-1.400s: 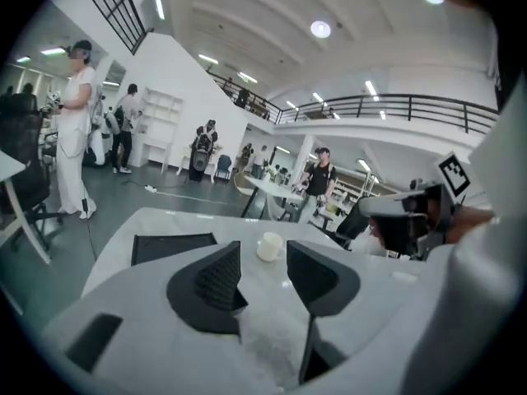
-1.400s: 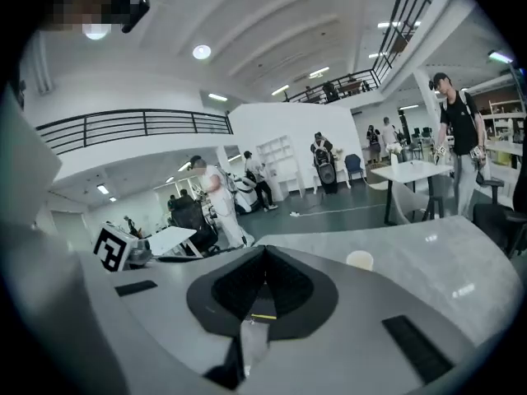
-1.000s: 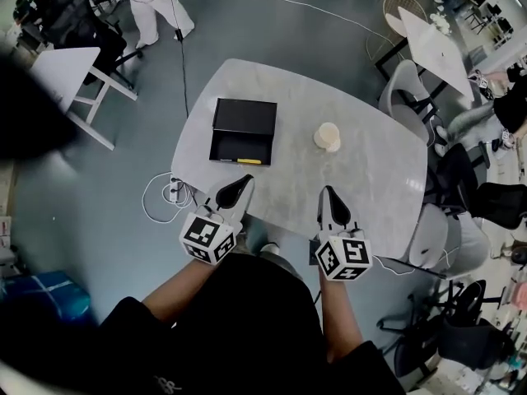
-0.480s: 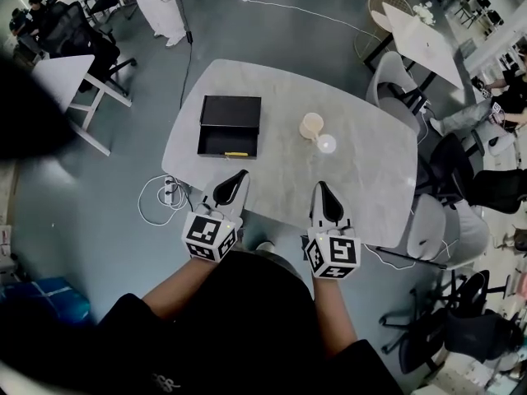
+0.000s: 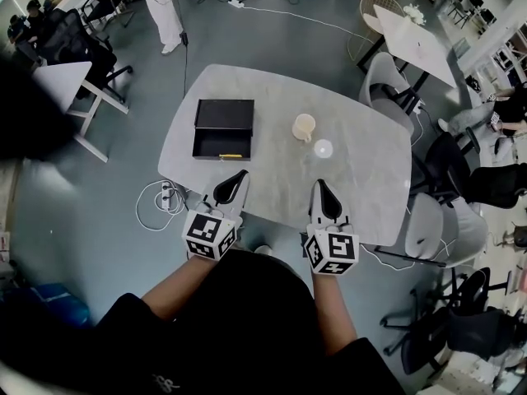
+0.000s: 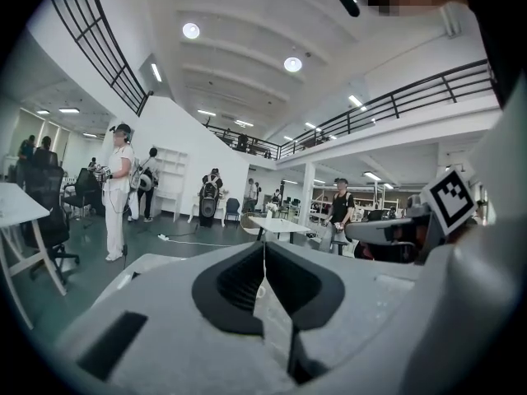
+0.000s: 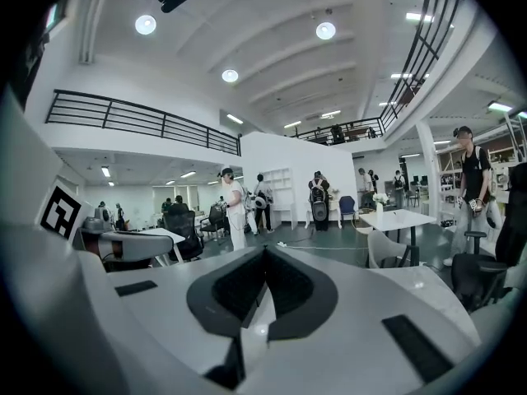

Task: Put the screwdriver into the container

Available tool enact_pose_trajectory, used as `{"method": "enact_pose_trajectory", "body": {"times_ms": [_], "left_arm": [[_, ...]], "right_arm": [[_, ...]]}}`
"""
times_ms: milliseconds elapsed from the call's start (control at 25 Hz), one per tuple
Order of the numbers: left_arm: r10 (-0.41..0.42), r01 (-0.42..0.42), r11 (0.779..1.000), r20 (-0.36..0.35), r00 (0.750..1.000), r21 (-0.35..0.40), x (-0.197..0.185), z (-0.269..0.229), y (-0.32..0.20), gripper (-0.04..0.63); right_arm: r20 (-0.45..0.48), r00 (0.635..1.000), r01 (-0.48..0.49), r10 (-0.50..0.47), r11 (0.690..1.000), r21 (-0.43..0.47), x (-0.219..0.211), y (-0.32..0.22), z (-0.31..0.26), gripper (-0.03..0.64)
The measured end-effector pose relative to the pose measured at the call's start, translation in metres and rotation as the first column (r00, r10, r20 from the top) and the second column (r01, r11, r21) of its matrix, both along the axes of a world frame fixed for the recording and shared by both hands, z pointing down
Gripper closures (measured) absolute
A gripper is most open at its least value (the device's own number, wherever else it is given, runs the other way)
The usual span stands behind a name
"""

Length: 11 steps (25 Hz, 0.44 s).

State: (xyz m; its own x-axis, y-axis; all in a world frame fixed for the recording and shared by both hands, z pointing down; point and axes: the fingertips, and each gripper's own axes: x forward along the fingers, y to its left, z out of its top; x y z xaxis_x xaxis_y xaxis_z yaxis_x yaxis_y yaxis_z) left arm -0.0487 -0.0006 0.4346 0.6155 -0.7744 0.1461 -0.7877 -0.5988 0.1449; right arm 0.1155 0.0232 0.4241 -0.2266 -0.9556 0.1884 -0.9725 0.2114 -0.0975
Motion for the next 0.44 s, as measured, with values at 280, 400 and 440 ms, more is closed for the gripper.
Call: {"method": "enact_pose_trajectory", "body": {"times_ms": [280,400,440], "left_arm": [[-0.011,0.011,1.000,0.002,1.000,-0.002,-0.0018,0.0004,-0.0028,0.574],[-0.016,0.016,1.000,0.006,1.000,-0.002,-0.0069,-0.0020,-0.0061,0.574],[-0.019,0.019,1.000,0.009,1.000,-0.001,-0.0092,-0.0032,-0.0072,0.574]], "right_arm": [[0.010,1.000,0.028,-0.028,1.000,0.009,-0.0035,0.0014,-0.0026,0.609],[0.017,0.999,0.034,-0.034,0.999,0.005,-0.0068,0.0004,-0.0029,0.609],[0.018,0.999,0.035,-0.035,0.999,0.004,-0.0084,-0.0002,-0.0032,0.609]]}}
